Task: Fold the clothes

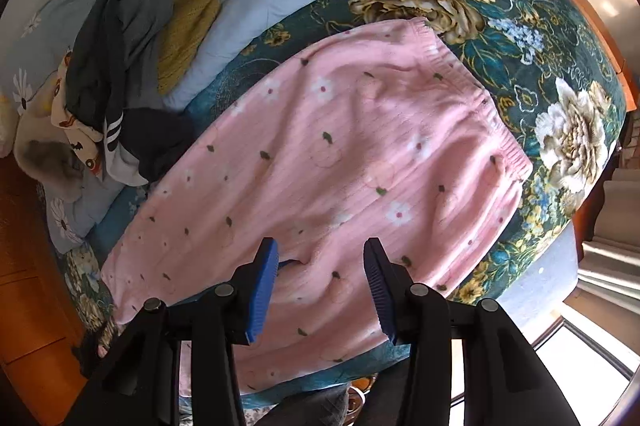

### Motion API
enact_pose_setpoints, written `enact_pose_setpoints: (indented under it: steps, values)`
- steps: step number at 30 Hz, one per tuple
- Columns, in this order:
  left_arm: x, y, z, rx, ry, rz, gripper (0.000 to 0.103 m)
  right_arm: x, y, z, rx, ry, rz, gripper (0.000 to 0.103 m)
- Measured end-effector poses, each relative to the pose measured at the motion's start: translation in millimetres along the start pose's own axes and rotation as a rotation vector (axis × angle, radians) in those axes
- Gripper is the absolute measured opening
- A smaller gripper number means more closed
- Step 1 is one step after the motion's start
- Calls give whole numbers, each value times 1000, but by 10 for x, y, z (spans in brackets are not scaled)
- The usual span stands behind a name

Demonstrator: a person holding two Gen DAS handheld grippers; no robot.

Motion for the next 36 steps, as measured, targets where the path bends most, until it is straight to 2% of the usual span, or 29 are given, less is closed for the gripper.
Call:
enact_pose_setpoints:
  steps: [3, 5, 7, 10, 15, 16, 17, 20, 24, 28, 33, 36]
  values:
    - [-506, 323, -84, 15, -92, -10, 49, 84, 61, 39, -10, -16, 25, 46]
    - [-909, 637, -233, -12, -170, -9, 49, 140, 101, 65, -17, -27, 42, 46]
    - [-1277, 932, -338, -43, -229, -51, 49, 232, 160, 92, -28, -28, 54, 46]
    - [-1548, 1221, -336, -62, -234, -134, 49, 408, 262, 127, -47, -20, 68, 46]
    - [-1509, 1316, -96, -96, -252, -92, 47, 794, 306, 37, -43, 21, 107, 46]
    - [-1501, 1335, -49, -103, -255, -84, 44, 885, 304, 6, -39, 32, 126, 46]
    - [-1493, 1354, -1, -110, -259, -75, 33, 940, 300, -17, -35, 38, 138, 46]
    - [-1458, 1396, 117, -129, -277, -44, 11, 1112, 290, -118, -12, 51, 177, 46]
    - [-1392, 1344, 128, -128, -305, -24, 7, 1320, 339, -182, 13, 51, 238, 46]
    - [-1288, 1284, 50, -111, -298, -36, 6, 1629, 508, -97, -2, 66, 307, 46]
    - [-1118, 1287, -55, -82, -324, -24, 6, 2112, 688, 218, -42, 85, 420, 46]
    - [-1012, 1375, -101, -70, -375, -3, 6, 2386, 741, 463, -65, 84, 497, 46]
Point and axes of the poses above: each gripper's, at about its wrist camera, not at the fingertips, and z roughly the way its jaws point, x to its right, y to its underside, the point moved 9 cm from there along z, roughly the way its jaws point, and after that the axes turned 12 degrees about x, right-handed, at the moved point
